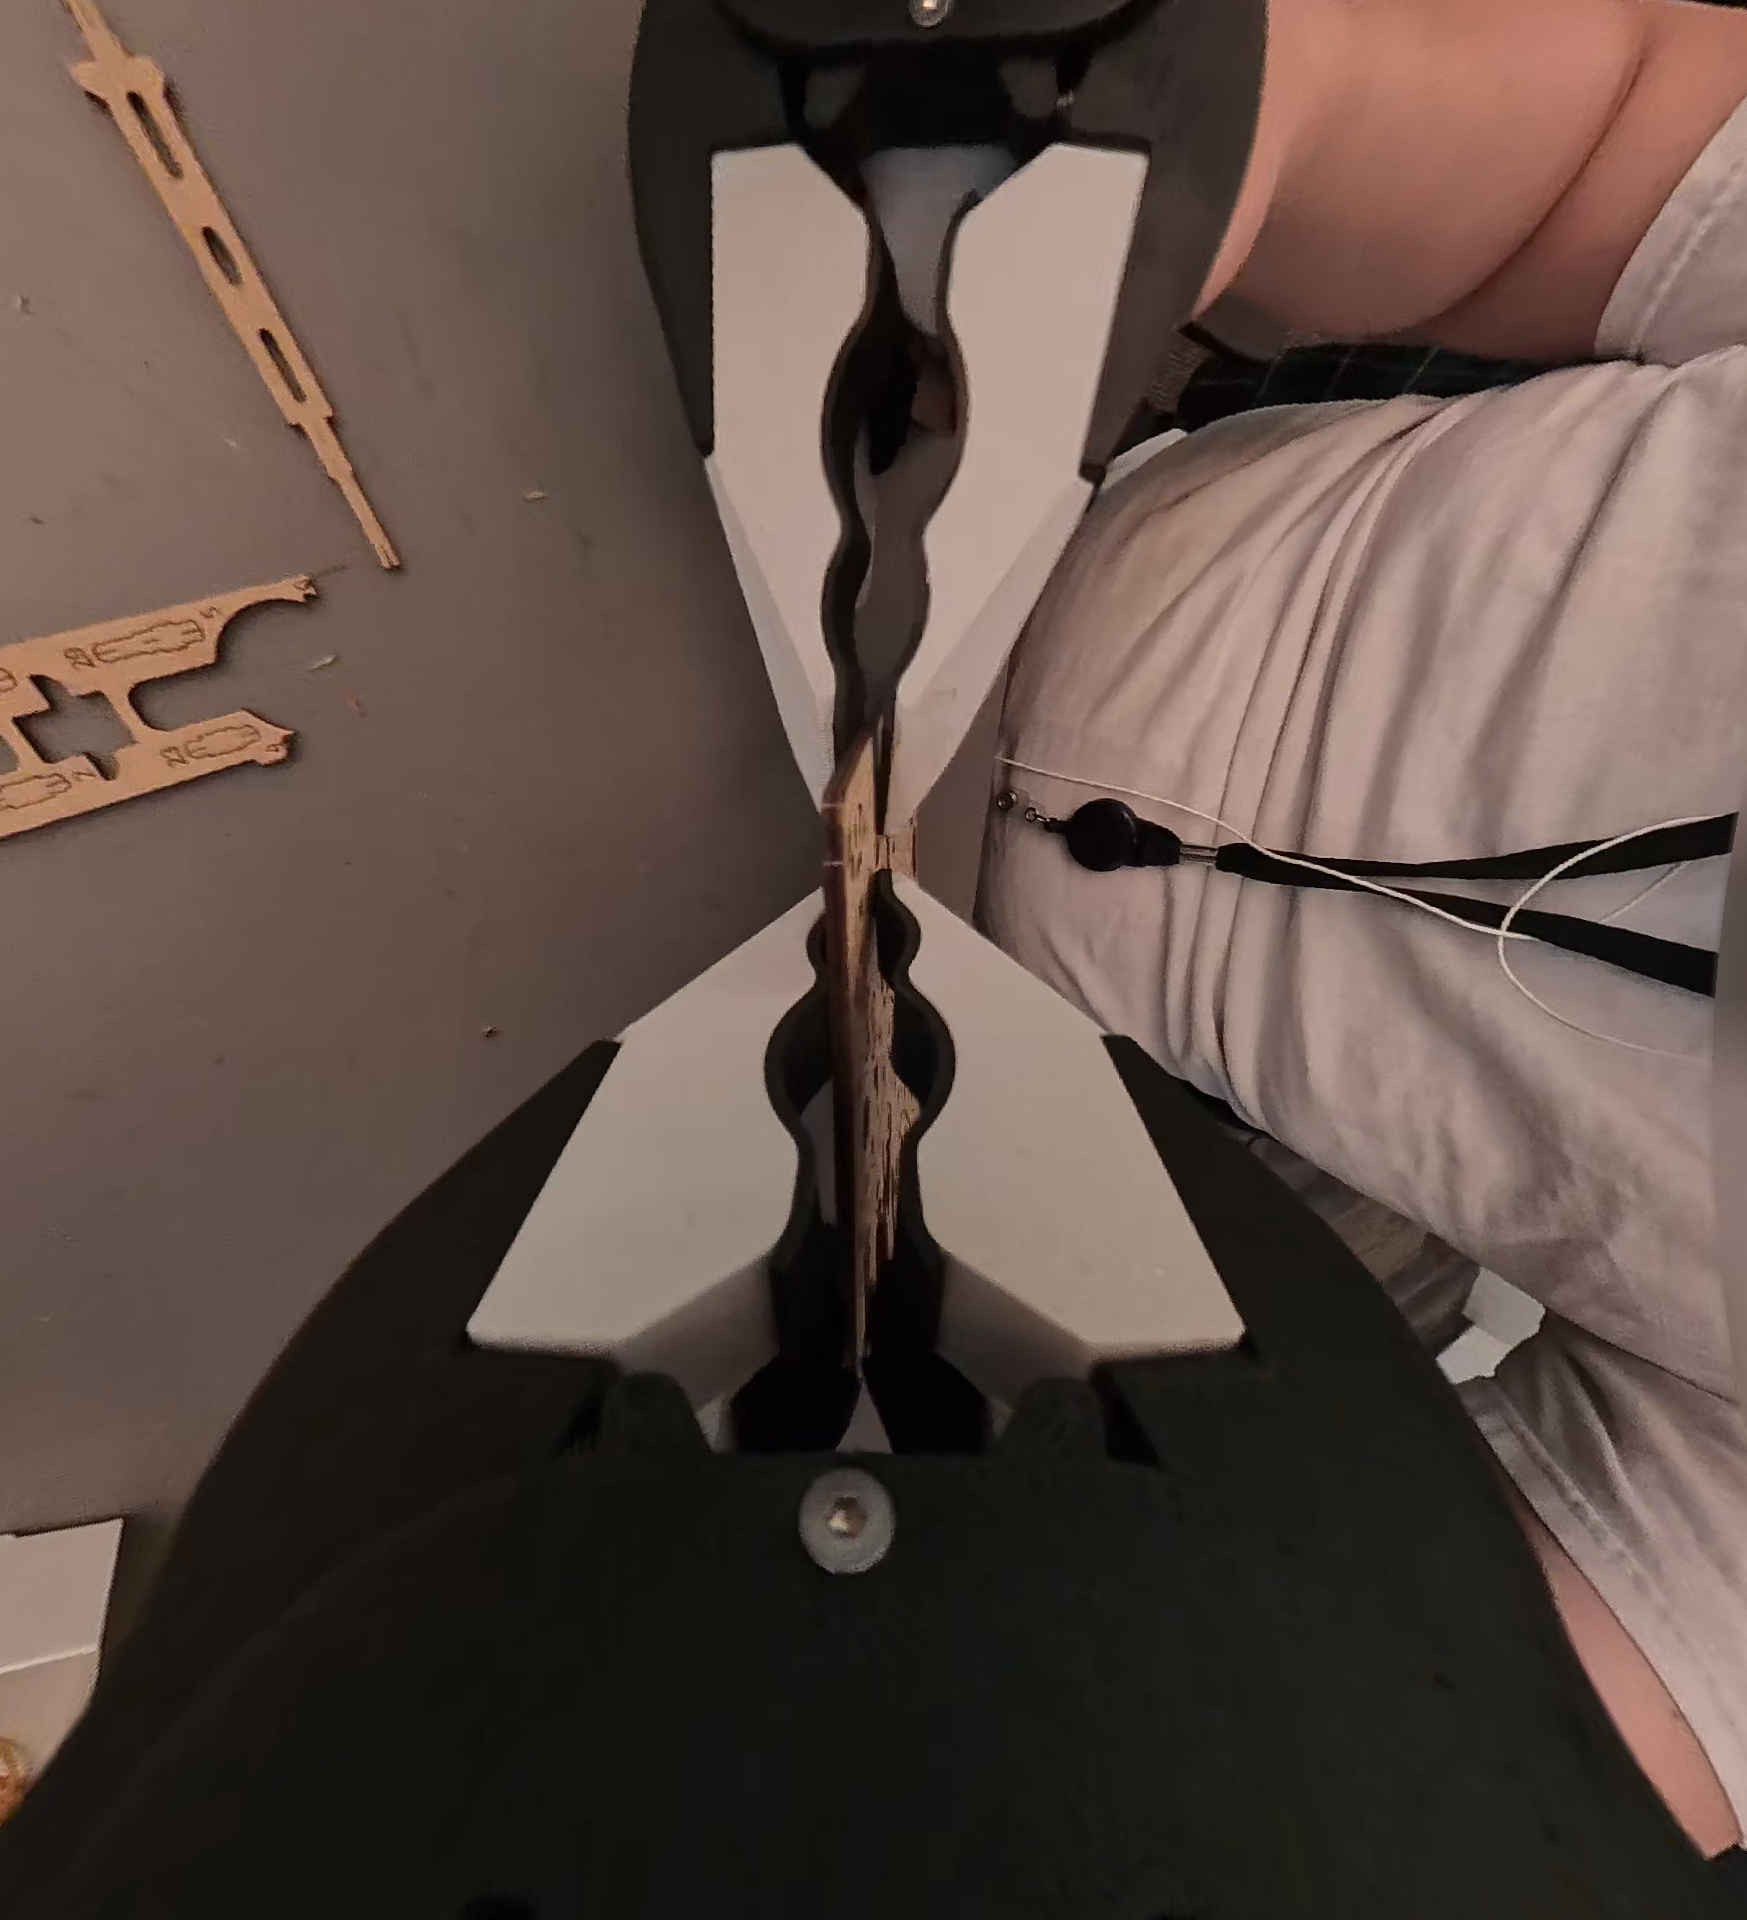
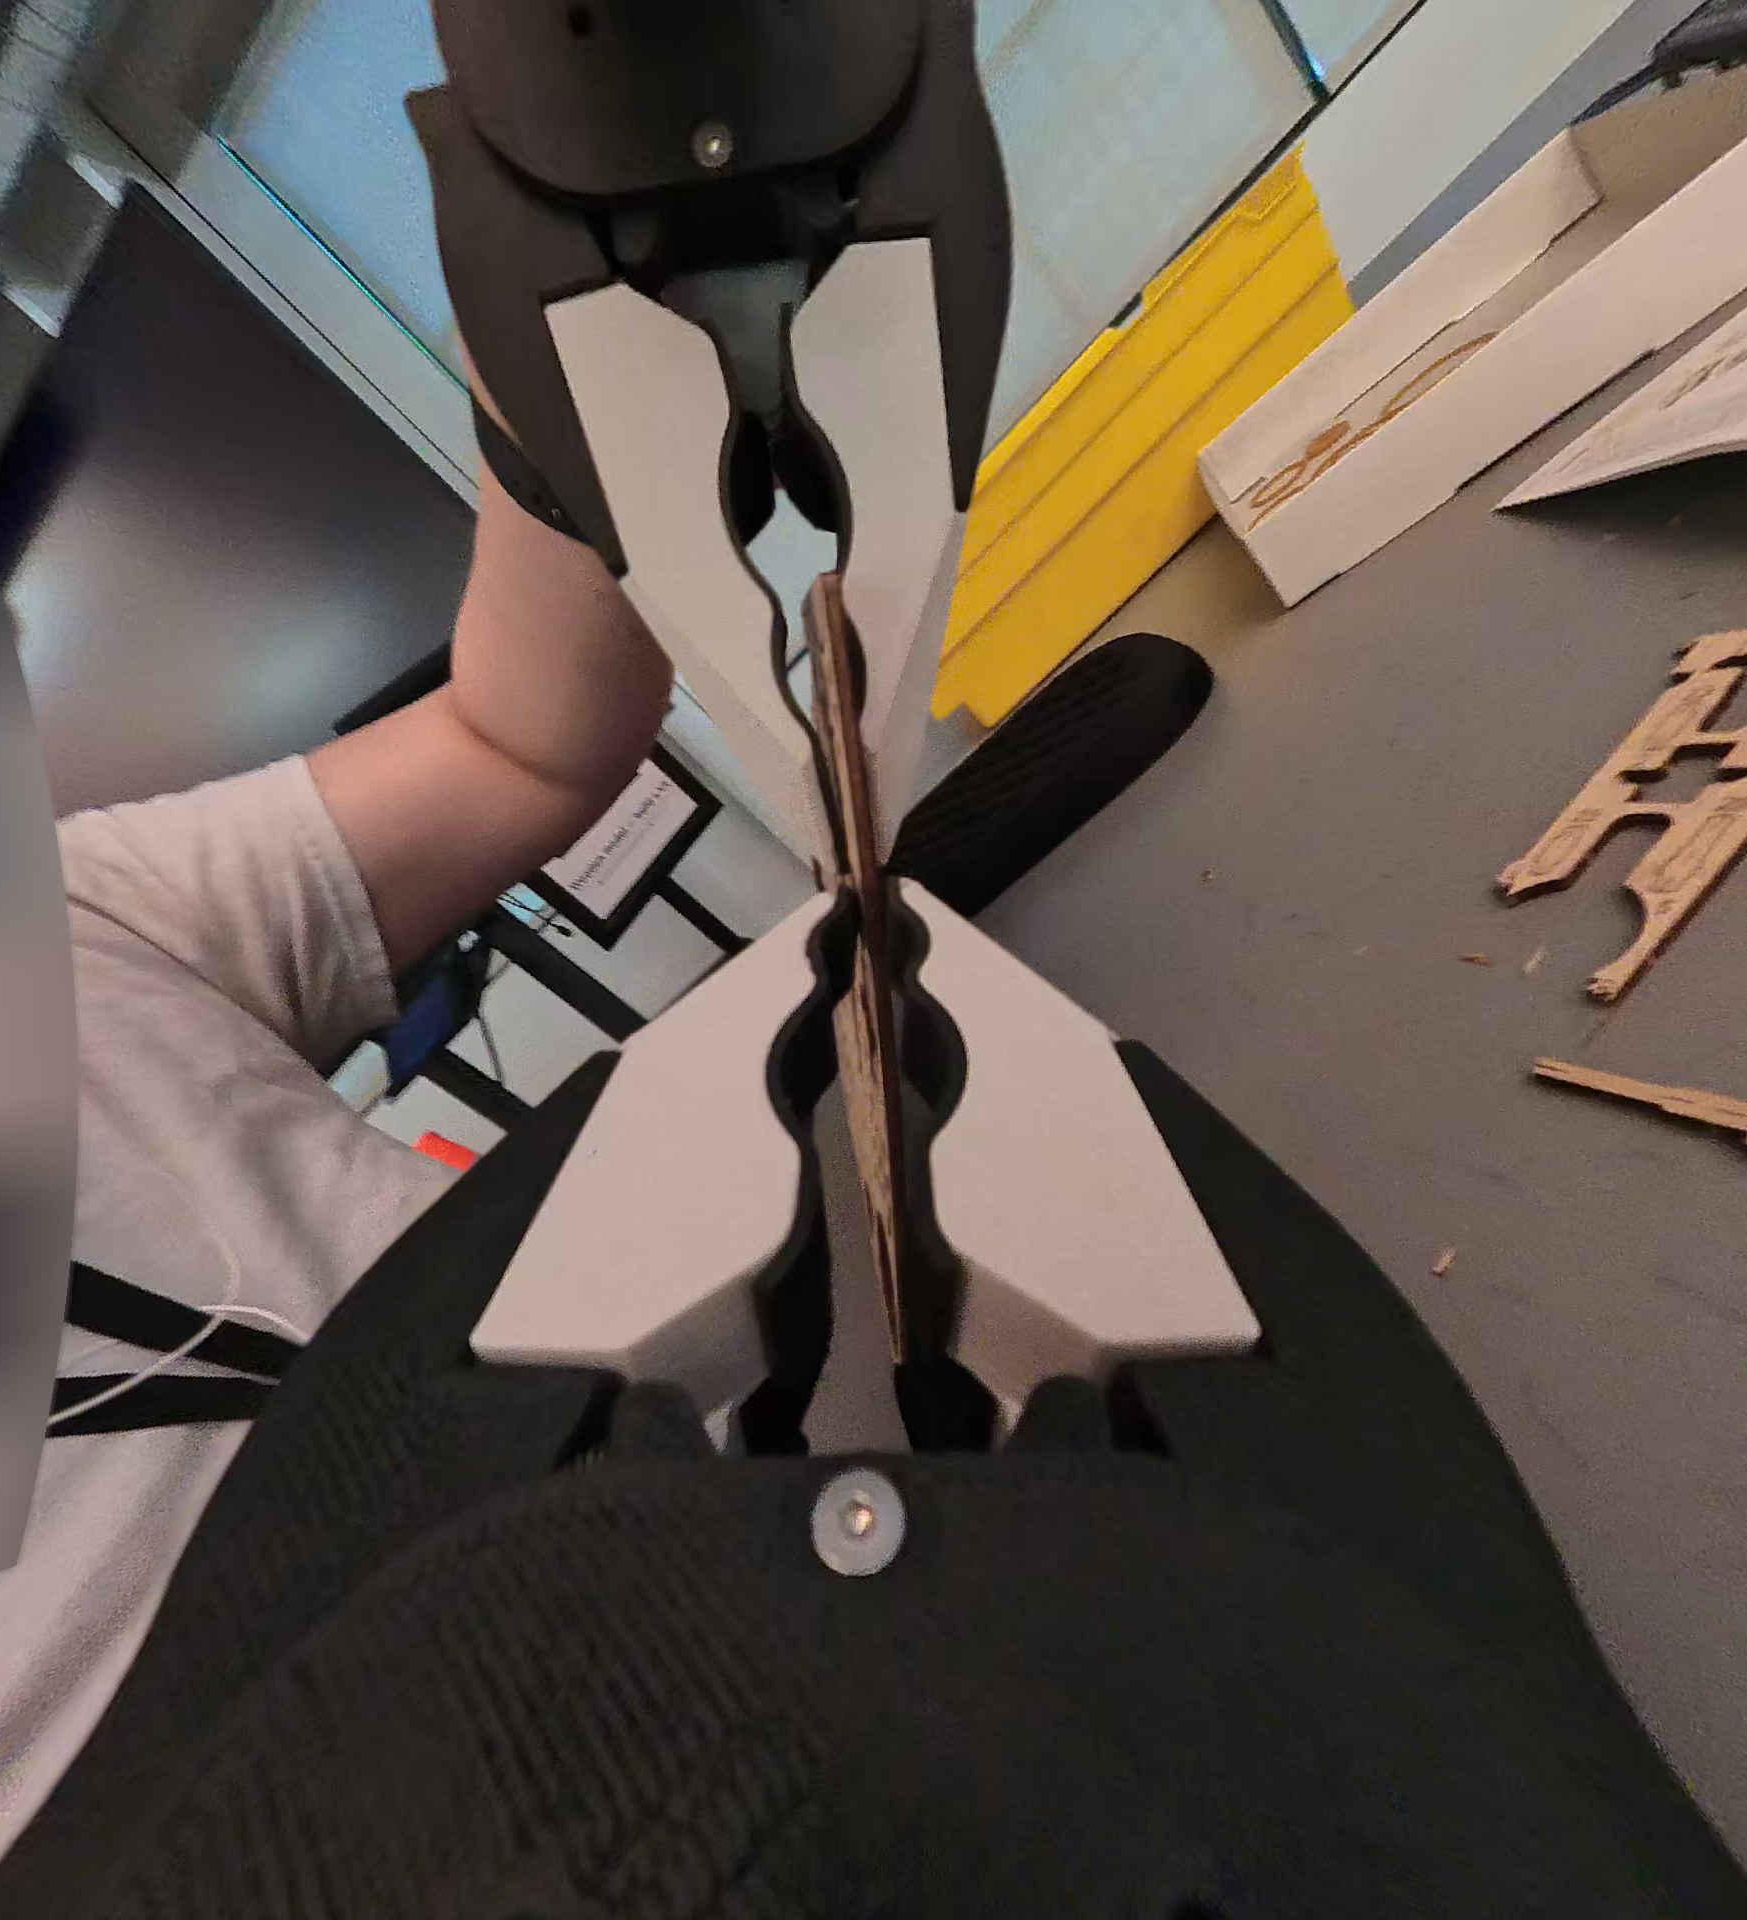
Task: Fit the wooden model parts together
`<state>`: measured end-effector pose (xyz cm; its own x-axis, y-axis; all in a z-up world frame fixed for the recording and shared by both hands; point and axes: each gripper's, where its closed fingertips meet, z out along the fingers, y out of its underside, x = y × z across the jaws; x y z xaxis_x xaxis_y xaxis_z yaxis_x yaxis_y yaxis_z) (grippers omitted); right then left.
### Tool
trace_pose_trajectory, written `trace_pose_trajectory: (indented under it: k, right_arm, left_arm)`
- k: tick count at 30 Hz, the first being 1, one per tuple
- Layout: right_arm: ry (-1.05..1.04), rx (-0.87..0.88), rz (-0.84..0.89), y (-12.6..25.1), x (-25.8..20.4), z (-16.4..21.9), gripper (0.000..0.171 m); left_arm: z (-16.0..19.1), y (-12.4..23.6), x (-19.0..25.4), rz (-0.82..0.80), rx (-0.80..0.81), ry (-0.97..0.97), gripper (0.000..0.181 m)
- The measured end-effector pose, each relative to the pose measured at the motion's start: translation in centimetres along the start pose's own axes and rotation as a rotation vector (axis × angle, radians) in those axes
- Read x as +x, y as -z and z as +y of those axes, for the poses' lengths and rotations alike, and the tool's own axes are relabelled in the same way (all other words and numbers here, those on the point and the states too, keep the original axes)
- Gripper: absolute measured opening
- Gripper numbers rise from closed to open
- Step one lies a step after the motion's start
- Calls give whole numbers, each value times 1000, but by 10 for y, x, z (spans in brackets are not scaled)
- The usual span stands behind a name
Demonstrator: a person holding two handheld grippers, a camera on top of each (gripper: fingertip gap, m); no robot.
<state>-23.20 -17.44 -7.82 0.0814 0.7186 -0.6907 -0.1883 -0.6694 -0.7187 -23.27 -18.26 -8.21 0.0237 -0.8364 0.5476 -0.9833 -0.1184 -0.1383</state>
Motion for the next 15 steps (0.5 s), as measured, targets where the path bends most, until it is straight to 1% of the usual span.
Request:
trace_pose_trajectory:
  k: [3, 6, 15]
  right_arm:
    - [62, -17, 65, 0, 6, 1, 5]
    - [44, -24, 86, 0, 10, 2, 5]
    - [176, -30, 274, -3, 22, 4, 9]
  left_arm:
    - [-1, -1, -4, 9, 20, 48, 1]
    - [0, -3, -7, 21, 47, 97, 1]
    - [3, -6, -17, 7, 66, 161, 2]
